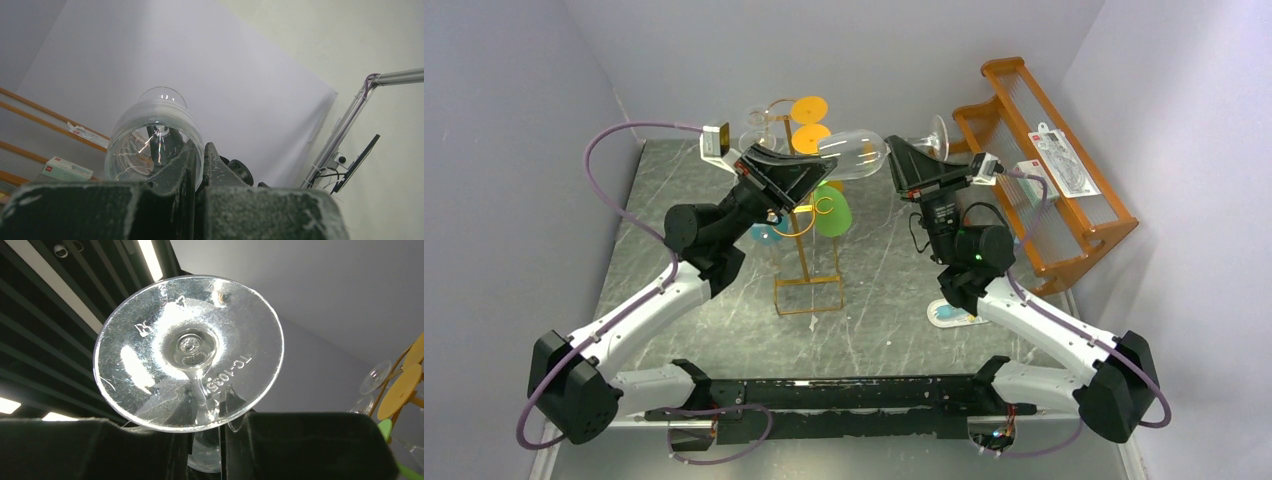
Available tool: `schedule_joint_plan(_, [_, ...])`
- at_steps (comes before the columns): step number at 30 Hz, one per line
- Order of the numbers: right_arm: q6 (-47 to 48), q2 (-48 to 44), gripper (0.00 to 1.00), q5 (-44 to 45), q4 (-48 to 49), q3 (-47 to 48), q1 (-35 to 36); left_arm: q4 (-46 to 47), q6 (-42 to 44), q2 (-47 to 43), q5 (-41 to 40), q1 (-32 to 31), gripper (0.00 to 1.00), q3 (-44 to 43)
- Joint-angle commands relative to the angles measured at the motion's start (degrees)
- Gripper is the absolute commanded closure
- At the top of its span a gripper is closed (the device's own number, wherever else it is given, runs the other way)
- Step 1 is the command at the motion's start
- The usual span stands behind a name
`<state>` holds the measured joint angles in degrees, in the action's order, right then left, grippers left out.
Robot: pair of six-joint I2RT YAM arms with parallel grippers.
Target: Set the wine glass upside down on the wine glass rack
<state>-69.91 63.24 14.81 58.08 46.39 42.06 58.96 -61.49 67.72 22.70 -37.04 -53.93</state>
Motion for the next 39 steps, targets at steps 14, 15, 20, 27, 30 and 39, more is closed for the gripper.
schedule_joint_plan(14, [6.9,-0.4,1.0,1.2,-3.7,4.8,-0.1,-7.0,6.9,-6.2,0.6,-0.7,0.7,0.8])
schedule_joint_plan(15, [7.6,-1.0,1.0,1.5,-4.6,4.7,-0.1,-9.2,8.3,-6.9,0.2,-0.7,0.63,0.3])
schedule_joint_plan(20, [13.1,-4.6,1.0,2.0,-10.0,5.9,-0.1,-21.2,14.4,-11.0,-2.7,-0.7,0.35,-1.6])
schedule_joint_plan(27, [26.7,-7.6,1.0,-3.2,-20.5,10.7,-0.1,-42.0,26.8,-15.7,-8.3,-0.7,0.21,-7.5])
schedule_joint_plan(30, [34.7,-9.6,1.0,-3.5,-26.2,12.4,-0.1,-50.4,33.2,-18.0,-13.1,-0.7,0.11,-11.0])
schedule_joint_plan(39, [60.0,-11.5,1.0,-6.5,-49.0,19.8,-0.1,-69.8,47.2,-20.5,-29.0,-0.7,0.08,-18.3])
